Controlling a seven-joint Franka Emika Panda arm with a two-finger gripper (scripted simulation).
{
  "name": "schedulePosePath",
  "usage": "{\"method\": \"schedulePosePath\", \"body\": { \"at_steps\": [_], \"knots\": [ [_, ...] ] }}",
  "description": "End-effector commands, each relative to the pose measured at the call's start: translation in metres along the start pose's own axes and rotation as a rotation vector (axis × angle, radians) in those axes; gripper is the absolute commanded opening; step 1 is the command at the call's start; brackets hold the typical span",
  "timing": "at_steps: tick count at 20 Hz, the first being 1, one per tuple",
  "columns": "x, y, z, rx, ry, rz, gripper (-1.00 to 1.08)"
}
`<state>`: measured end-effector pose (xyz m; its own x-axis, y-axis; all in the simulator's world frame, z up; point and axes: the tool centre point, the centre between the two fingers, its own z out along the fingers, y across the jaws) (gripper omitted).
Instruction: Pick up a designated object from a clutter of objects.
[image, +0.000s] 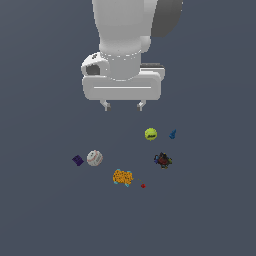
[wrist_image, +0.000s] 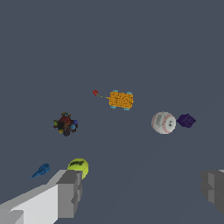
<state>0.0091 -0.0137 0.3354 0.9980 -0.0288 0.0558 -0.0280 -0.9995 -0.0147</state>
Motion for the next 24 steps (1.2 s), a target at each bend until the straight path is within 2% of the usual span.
{"method": "schedulePosePath", "body": {
  "at_steps": [1, 12, 24],
  "knots": [
    [0.000, 0.002, 0.000, 0.000, 0.000, 0.005, 1.00],
    [0.006, 0.001, 0.008, -0.006, -0.003, -0.050, 1.00],
    [0.031, 0.000, 0.048, -0.027, -0.018, -0.286, 1.00]
  ]
}}
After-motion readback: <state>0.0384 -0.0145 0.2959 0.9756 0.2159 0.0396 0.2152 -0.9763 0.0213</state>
